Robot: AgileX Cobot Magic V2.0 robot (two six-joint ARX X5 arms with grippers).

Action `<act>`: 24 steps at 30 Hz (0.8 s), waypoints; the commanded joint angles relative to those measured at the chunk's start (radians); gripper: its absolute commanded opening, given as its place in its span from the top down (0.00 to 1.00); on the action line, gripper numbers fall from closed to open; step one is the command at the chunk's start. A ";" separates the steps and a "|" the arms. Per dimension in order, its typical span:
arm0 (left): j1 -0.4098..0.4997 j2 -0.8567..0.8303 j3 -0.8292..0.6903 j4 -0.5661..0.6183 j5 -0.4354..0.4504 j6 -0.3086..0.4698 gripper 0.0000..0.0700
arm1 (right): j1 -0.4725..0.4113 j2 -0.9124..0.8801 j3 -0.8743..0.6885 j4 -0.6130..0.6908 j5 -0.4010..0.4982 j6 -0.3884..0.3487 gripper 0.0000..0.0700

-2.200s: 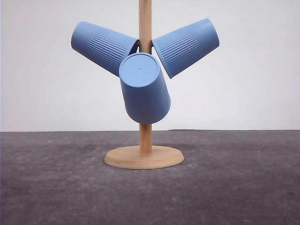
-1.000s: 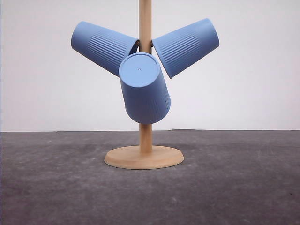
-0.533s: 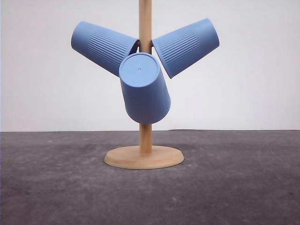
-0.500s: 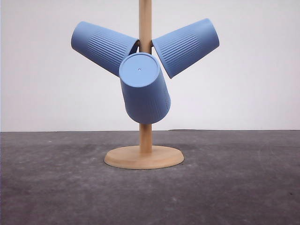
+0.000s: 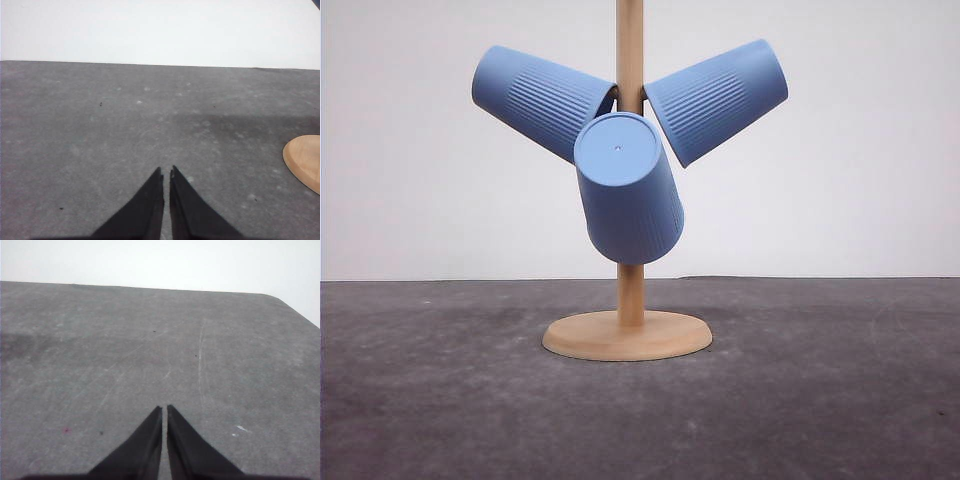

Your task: Place three cups

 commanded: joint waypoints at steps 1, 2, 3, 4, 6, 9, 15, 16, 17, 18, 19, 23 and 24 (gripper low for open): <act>-0.001 -0.001 -0.014 0.012 -0.002 0.014 1.00 | -0.002 0.000 -0.002 0.009 0.003 0.011 0.98; -0.001 0.000 -0.014 0.012 -0.002 0.014 1.00 | -0.002 0.000 -0.002 0.009 0.003 0.011 0.98; -0.001 0.000 -0.014 0.012 -0.002 0.014 1.00 | -0.002 0.000 -0.002 0.009 0.003 0.011 0.98; -0.001 -0.001 -0.014 0.012 -0.002 0.014 1.00 | -0.002 0.000 -0.002 0.009 0.003 0.011 0.98; -0.001 0.000 -0.014 0.012 -0.002 0.014 1.00 | -0.002 0.000 -0.002 0.009 0.003 0.011 0.98; -0.001 0.000 -0.014 0.012 -0.002 0.014 1.00 | -0.002 0.000 -0.002 0.009 0.003 0.011 0.98; -0.001 -0.001 -0.014 0.012 -0.002 0.014 1.00 | -0.002 0.000 -0.002 0.009 0.003 0.011 0.98; -0.001 0.000 -0.014 0.012 -0.002 0.014 1.00 | -0.002 0.000 -0.002 0.009 0.003 0.011 0.98; -0.001 0.000 -0.014 0.011 -0.002 0.014 1.00 | -0.002 0.000 -0.002 0.009 0.003 0.011 0.98; -0.001 0.000 -0.014 0.012 -0.002 0.014 1.00 | -0.002 0.000 -0.002 0.009 0.003 0.011 0.98; -0.001 0.000 -0.014 0.012 -0.002 0.014 1.00 | -0.002 0.000 -0.002 0.009 0.003 0.011 0.98; -0.001 0.000 -0.014 0.012 -0.002 0.014 1.00 | -0.002 0.000 -0.002 0.009 0.003 0.011 0.98; -0.001 0.000 -0.014 0.012 -0.002 0.014 1.00 | -0.002 0.000 -0.002 0.009 0.003 0.011 0.98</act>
